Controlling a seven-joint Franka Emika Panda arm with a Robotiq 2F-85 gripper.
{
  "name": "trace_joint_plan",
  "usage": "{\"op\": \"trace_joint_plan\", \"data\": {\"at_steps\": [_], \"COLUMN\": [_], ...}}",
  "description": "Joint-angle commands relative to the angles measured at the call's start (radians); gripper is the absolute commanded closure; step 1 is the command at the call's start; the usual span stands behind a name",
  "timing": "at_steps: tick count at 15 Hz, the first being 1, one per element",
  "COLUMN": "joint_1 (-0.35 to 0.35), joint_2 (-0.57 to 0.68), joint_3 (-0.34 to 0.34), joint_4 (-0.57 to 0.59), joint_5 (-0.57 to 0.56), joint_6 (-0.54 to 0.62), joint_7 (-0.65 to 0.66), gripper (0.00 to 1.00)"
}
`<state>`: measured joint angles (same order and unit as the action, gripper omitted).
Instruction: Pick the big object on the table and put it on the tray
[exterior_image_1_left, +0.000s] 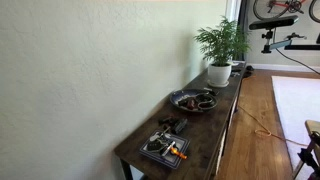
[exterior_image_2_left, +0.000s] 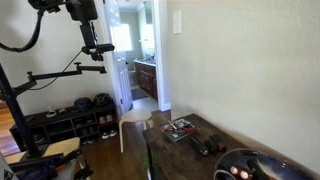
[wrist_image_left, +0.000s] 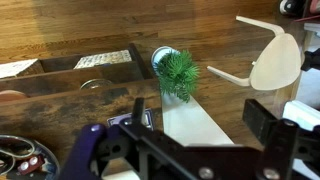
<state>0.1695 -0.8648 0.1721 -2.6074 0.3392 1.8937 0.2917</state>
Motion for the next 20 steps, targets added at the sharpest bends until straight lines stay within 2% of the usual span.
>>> {"op": "trace_joint_plan", "data": {"at_steps": [1,11,20], "joint_1": [-0.015,-0.030,-0.112], "joint_2": [-0.001,0.032,0.191], "joint_3": [0.010,0.004,-0.009], "joint_4": [0.003,0.008,0.034], "joint_5": [0.008,-0.011,-0.137], "joint_6": [-0.006,-0.002,0.071], "joint_7": [-0.008,-0.024,-0.069], "gripper": [0.00,0.00,0.00]}}
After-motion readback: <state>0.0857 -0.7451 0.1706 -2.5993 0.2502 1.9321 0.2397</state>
